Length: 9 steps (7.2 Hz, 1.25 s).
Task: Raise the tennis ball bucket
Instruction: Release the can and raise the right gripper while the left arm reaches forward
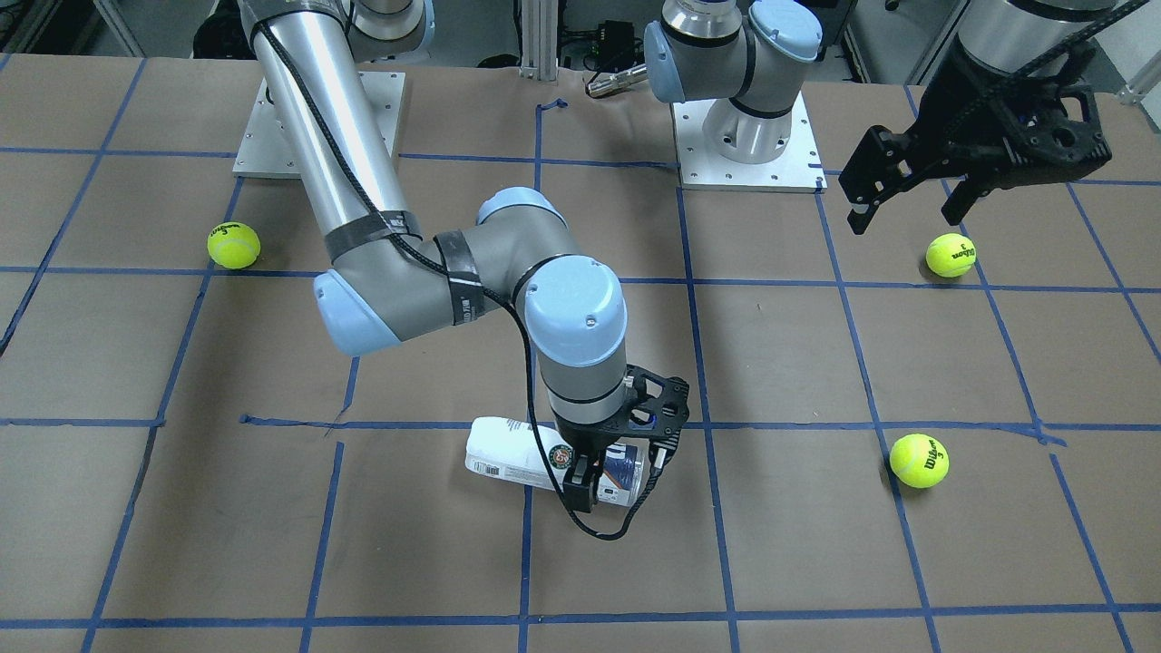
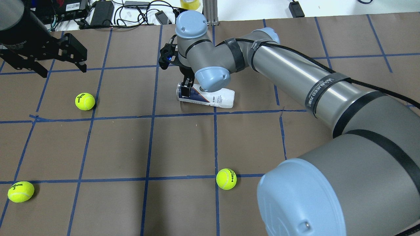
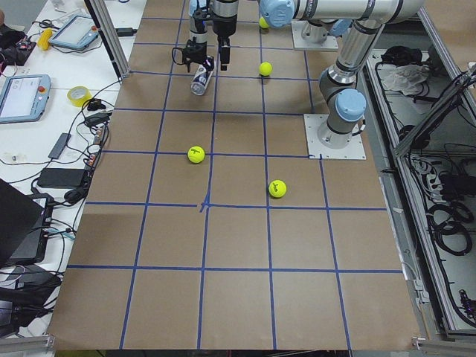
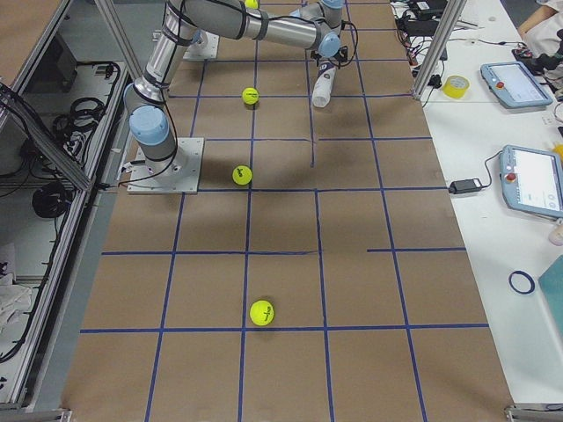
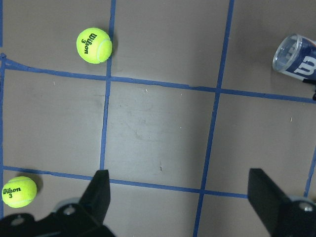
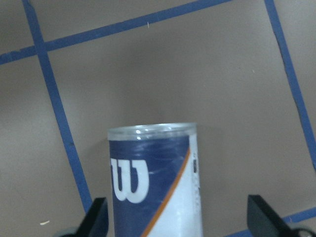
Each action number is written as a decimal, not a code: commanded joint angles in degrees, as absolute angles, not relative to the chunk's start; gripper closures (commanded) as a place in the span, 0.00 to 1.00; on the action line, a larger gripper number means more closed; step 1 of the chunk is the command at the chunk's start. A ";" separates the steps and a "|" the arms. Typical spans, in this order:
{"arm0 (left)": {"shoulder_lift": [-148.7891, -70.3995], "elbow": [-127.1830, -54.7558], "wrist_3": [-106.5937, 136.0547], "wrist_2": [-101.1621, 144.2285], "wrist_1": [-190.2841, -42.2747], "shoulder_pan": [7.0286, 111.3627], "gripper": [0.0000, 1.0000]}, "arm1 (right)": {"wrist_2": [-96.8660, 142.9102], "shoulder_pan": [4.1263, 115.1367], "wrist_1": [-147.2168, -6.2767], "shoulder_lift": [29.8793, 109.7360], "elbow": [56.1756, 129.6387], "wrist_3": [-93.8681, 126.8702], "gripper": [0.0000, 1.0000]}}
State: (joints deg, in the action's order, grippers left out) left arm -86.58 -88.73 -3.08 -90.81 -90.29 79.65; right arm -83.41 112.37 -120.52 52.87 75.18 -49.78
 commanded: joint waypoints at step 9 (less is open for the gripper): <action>-101.93 -98.35 0.16 -67.82 -63.15 80.24 0.00 | -90.27 98.43 -86.62 87.36 79.00 -6.56 0.00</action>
State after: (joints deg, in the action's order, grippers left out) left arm -98.71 -97.69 -1.00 -72.69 -67.96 80.08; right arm -89.23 98.14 -83.77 86.28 77.74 -15.36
